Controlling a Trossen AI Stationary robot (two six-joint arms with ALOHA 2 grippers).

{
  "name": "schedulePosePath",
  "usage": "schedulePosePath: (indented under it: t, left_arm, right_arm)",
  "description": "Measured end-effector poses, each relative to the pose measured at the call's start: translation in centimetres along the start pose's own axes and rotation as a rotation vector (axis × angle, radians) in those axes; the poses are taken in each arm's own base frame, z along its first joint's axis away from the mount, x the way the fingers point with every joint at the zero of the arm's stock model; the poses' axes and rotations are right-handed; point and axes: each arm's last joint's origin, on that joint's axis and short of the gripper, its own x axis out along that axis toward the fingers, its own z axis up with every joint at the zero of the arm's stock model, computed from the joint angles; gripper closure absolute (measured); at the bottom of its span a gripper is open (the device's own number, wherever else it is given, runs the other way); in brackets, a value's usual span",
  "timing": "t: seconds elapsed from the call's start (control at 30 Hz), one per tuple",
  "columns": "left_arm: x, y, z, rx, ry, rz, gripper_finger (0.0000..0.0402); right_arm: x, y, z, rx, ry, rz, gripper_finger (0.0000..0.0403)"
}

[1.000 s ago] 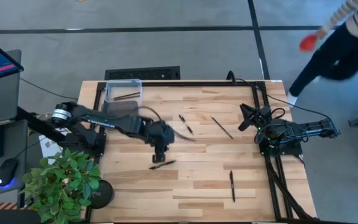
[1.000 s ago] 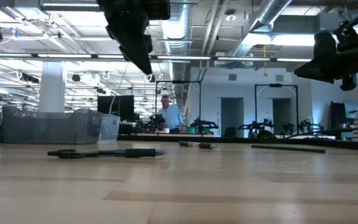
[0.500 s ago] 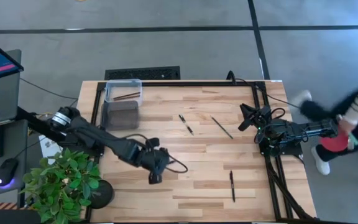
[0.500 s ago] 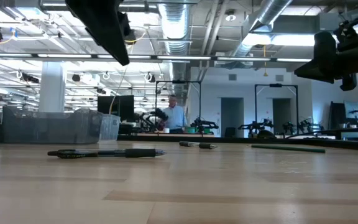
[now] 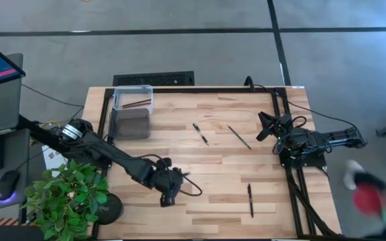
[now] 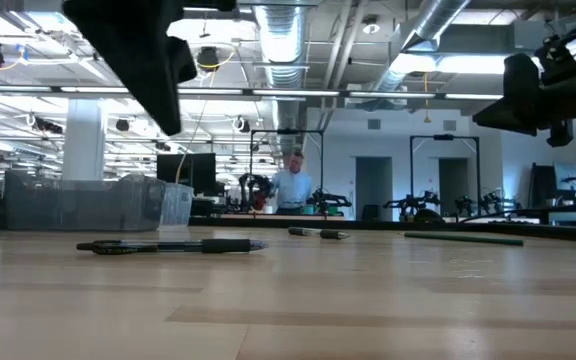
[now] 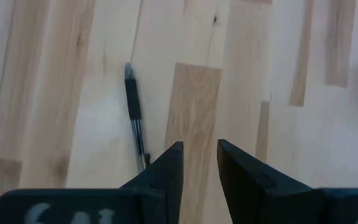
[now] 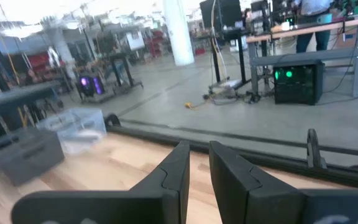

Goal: Sort pens & pencils
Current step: Put the silver pen into the black bin

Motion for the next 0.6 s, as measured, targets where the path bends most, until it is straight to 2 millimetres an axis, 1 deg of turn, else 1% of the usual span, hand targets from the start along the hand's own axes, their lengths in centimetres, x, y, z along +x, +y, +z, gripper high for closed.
schedulePosePath:
  t: [0.1, 0.27, 0.37, 0.47, 0.6]
  left_arm:
    - [0.25, 0.0, 0.0, -0.007, 0.005, 0.002, 0.0292]
    - [0.73, -0.09, -0.03, 0.022, 0.01, 0.006, 0.0228]
    - [0.85, -0.27, 0.13, -0.004, -0.001, -0.015, 0.02]
    - [0.84, -0.44, 0.4, -0.071, -0.028, -0.032, 0.0184]
    - [0.85, -0.36, 0.36, -0.109, -0.028, -0.019, 0.0178]
  right_arm:
    - [0.0, 0.0, 0.01, 0.001, -0.001, -0.002, 0.0321]
    - [0.02, 0.03, -0.04, -0.005, 0.003, -0.002, 0.0321]
    - [0.03, 0.03, -0.05, -0.006, 0.003, -0.002, 0.0321]
    - [0.03, 0.04, -0.06, -0.007, 0.004, -0.002, 0.0321]
    - [0.03, 0.04, -0.06, -0.007, 0.004, -0.002, 0.0321]
